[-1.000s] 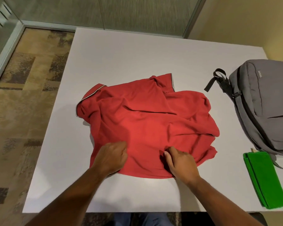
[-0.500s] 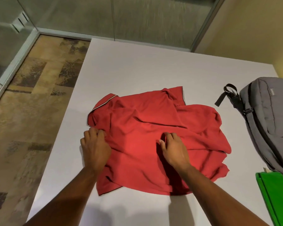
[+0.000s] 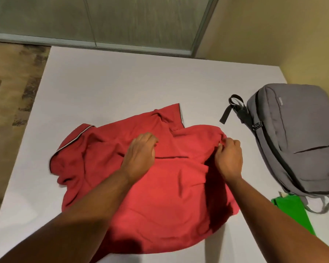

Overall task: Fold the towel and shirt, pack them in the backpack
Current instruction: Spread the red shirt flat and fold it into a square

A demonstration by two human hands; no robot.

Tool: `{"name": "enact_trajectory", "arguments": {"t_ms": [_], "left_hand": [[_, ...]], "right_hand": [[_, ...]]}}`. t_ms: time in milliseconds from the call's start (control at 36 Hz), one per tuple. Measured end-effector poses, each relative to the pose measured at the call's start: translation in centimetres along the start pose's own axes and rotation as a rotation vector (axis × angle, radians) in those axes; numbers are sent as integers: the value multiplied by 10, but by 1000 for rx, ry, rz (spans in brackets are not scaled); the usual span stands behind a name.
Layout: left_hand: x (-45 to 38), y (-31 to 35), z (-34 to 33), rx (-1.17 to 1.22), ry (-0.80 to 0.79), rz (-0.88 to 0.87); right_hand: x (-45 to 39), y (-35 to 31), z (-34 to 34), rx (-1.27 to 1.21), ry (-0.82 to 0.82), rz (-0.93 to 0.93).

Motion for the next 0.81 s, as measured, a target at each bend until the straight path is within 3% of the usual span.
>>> {"name": "enact_trajectory", "arguments": {"t_ms": [139, 250, 417, 528, 639, 806], "left_hand": [[-59, 3, -34, 65, -108, -106], [-89, 16, -48, 93, -273, -190], [-117, 6, -66, -140, -413, -198], [-129, -1, -64, -232, -455, -271], [-141, -12, -55, -309, -433, -277], [-176, -39, -21, -496, -216, -68]], "right_hand": [[-44, 26, -1, -59, -120, -125], [-67, 32, -7, -151, -296, -80], [-85, 32, -16, -144, -378, -11], [-102, 36, -16, -290, -313, -146], [-125, 36, -8, -482, -141, -280], [-159, 9, 11, -507, 121, -201]]}}
Point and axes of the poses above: each hand's wrist, its own x-axis away from the middle knuckle, its own z-axis out of the back of the hand, y = z × x, the point moved 3 cm from there along -x, towards the middle knuckle, and after that the axes turned 14 degrees about x, right-handed, at the moved point
